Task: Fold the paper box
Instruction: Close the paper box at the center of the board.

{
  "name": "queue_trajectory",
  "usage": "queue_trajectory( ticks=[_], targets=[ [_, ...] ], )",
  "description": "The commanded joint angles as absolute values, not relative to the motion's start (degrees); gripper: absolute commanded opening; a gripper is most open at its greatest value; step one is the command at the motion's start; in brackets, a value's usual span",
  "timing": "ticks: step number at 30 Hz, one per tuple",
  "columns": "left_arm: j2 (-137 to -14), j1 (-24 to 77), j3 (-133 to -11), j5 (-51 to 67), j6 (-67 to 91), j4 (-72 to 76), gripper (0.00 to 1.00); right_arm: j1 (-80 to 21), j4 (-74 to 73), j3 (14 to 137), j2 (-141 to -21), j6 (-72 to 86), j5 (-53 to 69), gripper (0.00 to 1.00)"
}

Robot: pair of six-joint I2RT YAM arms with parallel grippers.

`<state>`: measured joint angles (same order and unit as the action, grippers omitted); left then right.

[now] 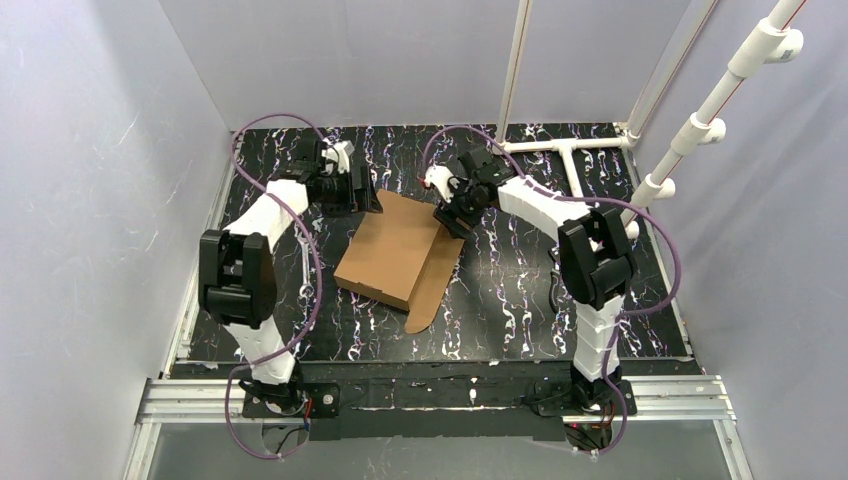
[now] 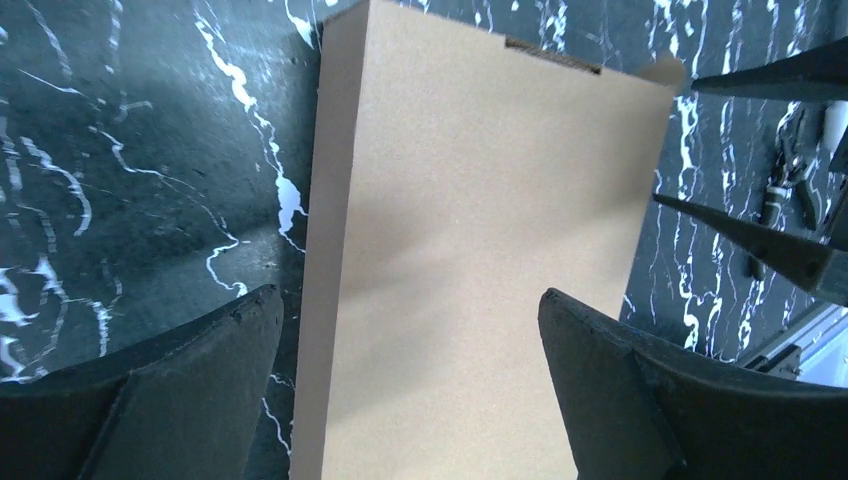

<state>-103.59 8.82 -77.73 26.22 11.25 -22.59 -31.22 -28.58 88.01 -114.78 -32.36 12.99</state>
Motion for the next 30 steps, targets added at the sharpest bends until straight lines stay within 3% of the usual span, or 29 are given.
queue_trajectory(
  ticks=[1, 10, 16, 30],
  targets=[
    [-95.68, 7.60, -76.36, 22.98, 12.83, -19.53, 0.98, -30.79, -33.04, 87.16, -109.24, -37.30, 13.66, 0.81],
    [-82.64, 0.57, -64.91, 26.06, 20.37, -11.45, 0.98, -26.07, -42.80, 82.77, -102.93, -46.72, 17.13, 0.88],
    [-74.23, -7.02, -52.44, 39.34, 31.09, -0.74, 0.98, -21.84, -50.53, 79.71, -98.23, -54.38, 24.97, 0.88],
    [-61.39, -8.37, -39.87, 47.91, 37.46, -2.13, 0.98, -17.04, -53.15, 72.23, -91.40, -61.12, 38.14, 0.88]
  ],
)
